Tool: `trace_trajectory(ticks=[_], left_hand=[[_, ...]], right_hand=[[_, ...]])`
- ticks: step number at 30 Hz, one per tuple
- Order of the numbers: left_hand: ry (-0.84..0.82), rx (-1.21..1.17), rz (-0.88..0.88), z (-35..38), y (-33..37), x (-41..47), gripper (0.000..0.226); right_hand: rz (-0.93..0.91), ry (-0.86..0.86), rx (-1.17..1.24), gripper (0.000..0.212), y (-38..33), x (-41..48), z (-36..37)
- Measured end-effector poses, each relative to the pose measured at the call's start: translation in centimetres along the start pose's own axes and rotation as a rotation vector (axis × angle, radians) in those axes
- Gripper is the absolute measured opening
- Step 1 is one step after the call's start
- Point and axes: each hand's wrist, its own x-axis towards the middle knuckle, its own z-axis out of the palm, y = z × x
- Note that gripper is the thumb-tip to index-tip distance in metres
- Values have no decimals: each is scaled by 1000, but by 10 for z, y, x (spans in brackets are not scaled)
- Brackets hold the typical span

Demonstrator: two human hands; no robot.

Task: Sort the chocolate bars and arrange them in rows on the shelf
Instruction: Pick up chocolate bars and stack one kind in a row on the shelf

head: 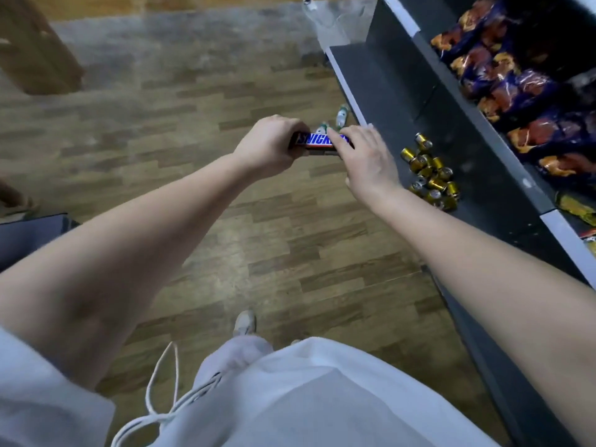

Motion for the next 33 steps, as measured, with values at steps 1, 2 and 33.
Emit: trace_trajectory(ticks=[1, 2, 33], left_hand=[[-20, -7, 30, 4, 2, 17, 28], [-37, -19, 60, 9, 5, 34, 28], [-319, -37, 805, 143, 217, 395, 42]], right_hand=[[33, -15, 2, 77, 12, 4, 1], [66, -24, 2, 77, 24, 7, 1], [906, 47, -158, 76, 326, 6, -4]])
